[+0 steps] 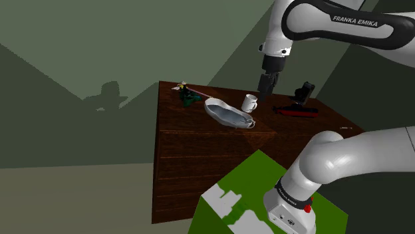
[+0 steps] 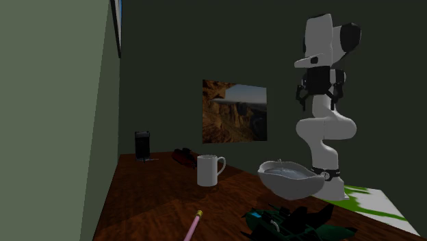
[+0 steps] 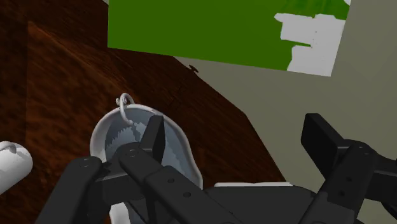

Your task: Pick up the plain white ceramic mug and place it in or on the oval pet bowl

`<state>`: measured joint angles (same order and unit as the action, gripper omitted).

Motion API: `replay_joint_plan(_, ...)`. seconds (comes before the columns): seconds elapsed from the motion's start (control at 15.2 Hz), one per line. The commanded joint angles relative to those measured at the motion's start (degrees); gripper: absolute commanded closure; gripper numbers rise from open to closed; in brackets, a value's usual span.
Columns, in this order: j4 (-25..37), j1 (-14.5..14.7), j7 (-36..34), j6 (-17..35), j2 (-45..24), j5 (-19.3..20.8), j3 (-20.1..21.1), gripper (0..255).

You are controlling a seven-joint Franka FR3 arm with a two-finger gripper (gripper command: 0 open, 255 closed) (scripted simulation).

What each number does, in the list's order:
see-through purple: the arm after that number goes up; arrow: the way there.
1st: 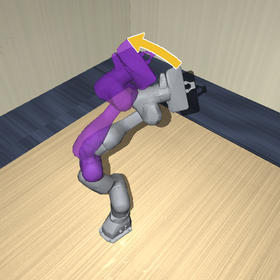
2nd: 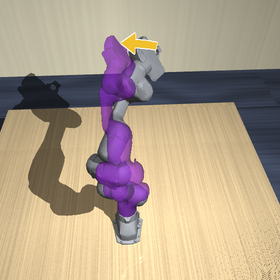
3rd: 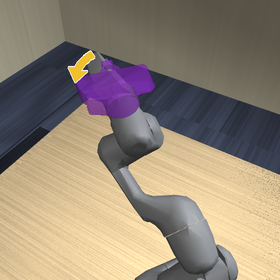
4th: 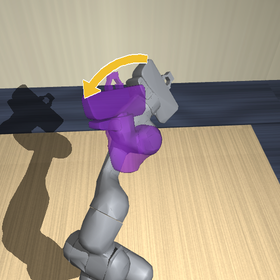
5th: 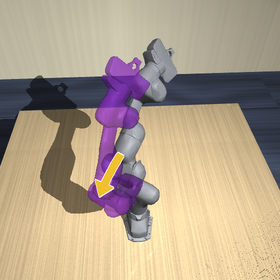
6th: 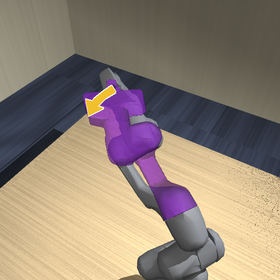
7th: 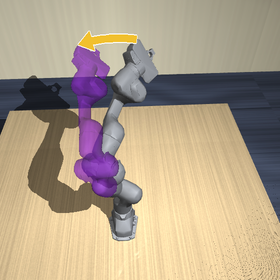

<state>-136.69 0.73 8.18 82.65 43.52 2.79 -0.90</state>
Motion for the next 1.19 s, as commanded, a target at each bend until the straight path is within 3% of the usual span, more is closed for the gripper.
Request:
replay_joint_plan(0.0,0.0,0.0,0.0,0.0,0.0,0.0,0.0,0)
replay_joint_plan(0.59,-0.21,-2.91,12.71,11.23,-8.29,7.34,-10.83,0)
replay_joint_plan(1.12,4.89,-4.15,24.09,21.21,-20.74,9.33,-20.01,0)
